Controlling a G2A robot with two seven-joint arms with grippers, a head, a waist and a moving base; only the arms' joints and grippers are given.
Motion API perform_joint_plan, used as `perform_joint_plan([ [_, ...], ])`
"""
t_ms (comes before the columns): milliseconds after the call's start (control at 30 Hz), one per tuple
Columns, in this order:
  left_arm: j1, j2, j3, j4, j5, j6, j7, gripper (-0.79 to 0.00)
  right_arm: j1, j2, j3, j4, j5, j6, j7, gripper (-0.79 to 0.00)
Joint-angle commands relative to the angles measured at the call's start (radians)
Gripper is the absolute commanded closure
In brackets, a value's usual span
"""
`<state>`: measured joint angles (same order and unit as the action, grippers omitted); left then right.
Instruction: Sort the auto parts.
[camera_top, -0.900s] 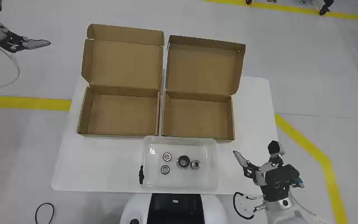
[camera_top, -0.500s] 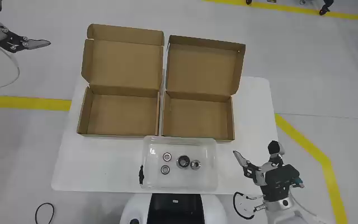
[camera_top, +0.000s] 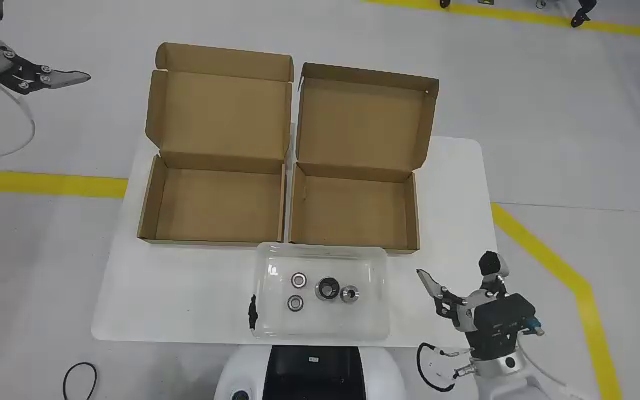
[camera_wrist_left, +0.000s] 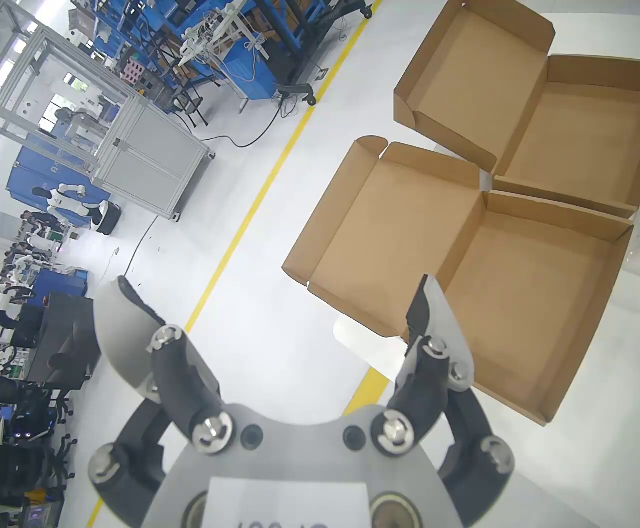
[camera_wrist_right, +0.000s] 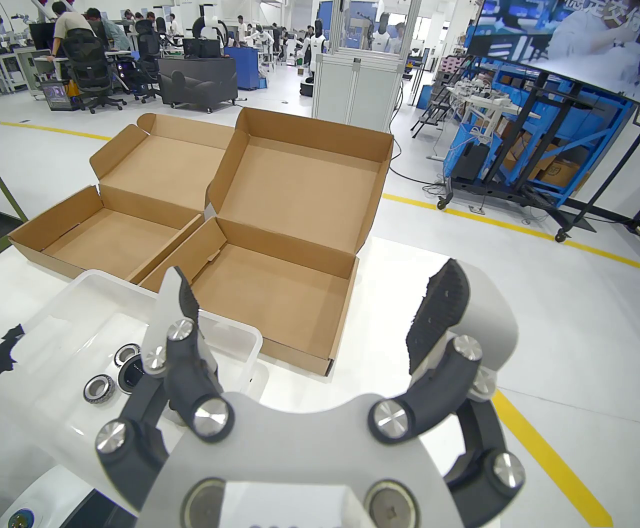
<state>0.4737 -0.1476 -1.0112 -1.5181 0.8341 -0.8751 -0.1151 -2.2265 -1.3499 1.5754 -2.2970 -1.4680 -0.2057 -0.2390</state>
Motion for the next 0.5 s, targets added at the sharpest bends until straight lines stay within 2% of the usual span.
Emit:
perform_joint_plan([
  [0, 0.000, 0.000, 0.000, 0.000, 0.000, 0.000, 0.000, -0.784, 0.000, 0.000, 0.000, 0.000, 0.000, 0.000, 0.000, -0.784],
  [133, 0.000, 0.000, 0.000, 0.000, 0.000, 0.000, 0.000, -0.785, 0.002, 0.000, -0.002, 0.002, -0.001, -0.005, 0.005, -0.785],
  [467, 0.000, 0.000, 0.000, 0.000, 0.000, 0.000, 0.000, -0.785, 0.179, 0.016, -0.090, 0.072, -0.030, -0.216, 0.167, -0.785],
])
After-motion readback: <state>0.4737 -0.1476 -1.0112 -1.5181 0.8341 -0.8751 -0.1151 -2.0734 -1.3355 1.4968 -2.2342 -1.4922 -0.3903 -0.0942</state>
